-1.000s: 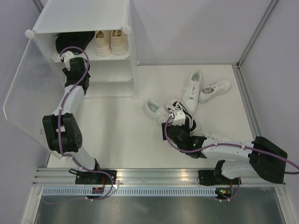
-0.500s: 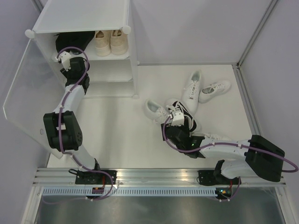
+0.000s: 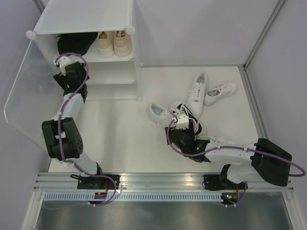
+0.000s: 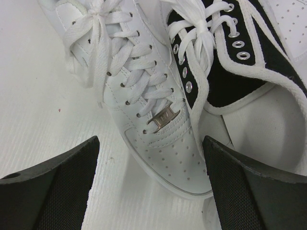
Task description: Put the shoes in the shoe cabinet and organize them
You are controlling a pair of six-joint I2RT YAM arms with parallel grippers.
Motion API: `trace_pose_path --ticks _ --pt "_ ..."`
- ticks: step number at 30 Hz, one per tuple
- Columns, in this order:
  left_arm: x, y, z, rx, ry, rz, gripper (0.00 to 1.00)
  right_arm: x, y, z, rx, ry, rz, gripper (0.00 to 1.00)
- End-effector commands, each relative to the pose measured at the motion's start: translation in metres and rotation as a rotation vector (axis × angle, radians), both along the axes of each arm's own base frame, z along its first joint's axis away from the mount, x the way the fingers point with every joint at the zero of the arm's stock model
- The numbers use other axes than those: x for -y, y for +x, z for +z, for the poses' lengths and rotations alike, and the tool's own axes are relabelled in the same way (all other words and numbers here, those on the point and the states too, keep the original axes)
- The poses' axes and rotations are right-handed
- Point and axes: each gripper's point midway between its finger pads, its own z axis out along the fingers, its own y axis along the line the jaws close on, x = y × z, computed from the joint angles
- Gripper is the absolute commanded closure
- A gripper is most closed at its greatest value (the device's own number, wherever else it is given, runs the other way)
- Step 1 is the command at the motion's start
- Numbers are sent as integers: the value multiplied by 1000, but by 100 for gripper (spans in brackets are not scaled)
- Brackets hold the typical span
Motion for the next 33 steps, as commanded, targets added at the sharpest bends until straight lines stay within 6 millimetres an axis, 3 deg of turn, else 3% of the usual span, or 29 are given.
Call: trace_pose_path --ticks 1,8,9,17,23,27,30,33 --pt "26 24 1 -13 113 -256 0 -8 -2 -1 -22 21 17 8" --pt "37 38 -21 -93 143 -477 2 -9 -2 -1 -24 21 22 8" --pt "40 39 -32 -101 114 -542 2 -9 -2 -2 -25 17 23 8" --pt "36 37 -51 -128 96 -575 5 -12 -3 -6 -37 10 34 8" --pt "25 41 -51 -108 105 -514 16 -13 -2 -9 -40 -1 34 8" --pt "24 43 -46 -70 94 -491 35 -14 -2 -11 -45 -8 37 8" --pt "15 42 -42 -47 110 -438 63 -15 -2 -14 -51 -16 40 8" --pt "5 39 -35 -22 142 -372 80 -15 -2 -16 -54 -24 41 8"
